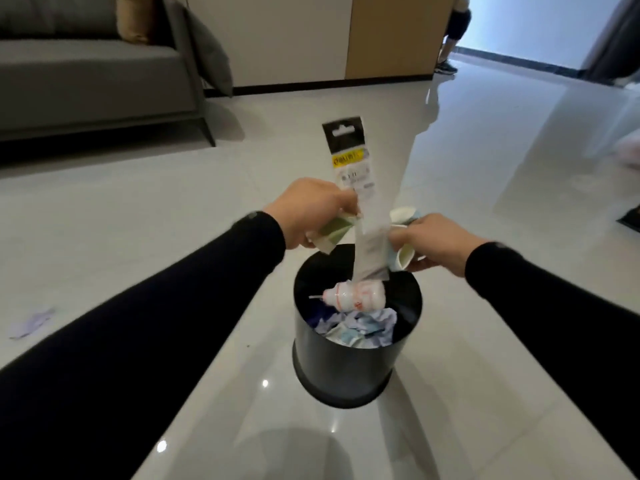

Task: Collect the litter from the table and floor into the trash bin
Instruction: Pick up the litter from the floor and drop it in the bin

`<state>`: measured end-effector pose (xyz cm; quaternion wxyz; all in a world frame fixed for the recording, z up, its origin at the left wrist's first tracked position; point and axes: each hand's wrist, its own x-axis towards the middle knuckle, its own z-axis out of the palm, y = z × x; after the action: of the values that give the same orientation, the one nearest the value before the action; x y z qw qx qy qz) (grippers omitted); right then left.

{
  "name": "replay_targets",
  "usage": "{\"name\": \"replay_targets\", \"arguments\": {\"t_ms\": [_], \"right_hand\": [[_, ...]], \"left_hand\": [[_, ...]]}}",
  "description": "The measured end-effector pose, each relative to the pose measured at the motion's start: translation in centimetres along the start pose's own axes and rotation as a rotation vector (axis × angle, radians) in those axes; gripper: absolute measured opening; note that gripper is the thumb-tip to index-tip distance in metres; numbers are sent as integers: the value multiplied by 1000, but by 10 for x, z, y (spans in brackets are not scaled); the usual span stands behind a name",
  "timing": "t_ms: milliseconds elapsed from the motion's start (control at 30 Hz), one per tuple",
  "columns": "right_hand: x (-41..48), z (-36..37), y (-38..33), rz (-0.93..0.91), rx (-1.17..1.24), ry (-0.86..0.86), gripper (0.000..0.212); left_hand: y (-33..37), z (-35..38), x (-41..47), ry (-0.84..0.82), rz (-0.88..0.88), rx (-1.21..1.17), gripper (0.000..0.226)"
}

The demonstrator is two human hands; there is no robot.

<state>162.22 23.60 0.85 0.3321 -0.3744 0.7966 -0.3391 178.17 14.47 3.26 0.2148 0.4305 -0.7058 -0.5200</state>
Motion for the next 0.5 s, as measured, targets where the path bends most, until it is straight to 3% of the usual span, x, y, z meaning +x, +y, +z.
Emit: {"name": "replay_targets", "arguments": {"t_ms": [67, 200, 267, 333, 400, 500], "right_hand": [[1, 8, 25, 58, 26, -30, 6], [1, 25, 61, 102, 13, -143, 51], [7, 26, 64, 50, 36, -120, 60], [15, 23, 63, 6, 66, -95, 43], [22, 19, 62, -5, 59, -123, 22], [32, 16, 59, -37, -68, -105, 12]], "left_hand": [[-24, 31, 6, -17, -37, 40, 10], [-79, 74, 10, -90, -137, 140, 11], [-92, 79, 13, -111, -145, 187, 25], [-93, 76, 16, -127, -153, 208, 29], [-89, 68, 19, -85, -157, 288, 13], [-80, 44, 19, 48, -175, 535, 16]]}}
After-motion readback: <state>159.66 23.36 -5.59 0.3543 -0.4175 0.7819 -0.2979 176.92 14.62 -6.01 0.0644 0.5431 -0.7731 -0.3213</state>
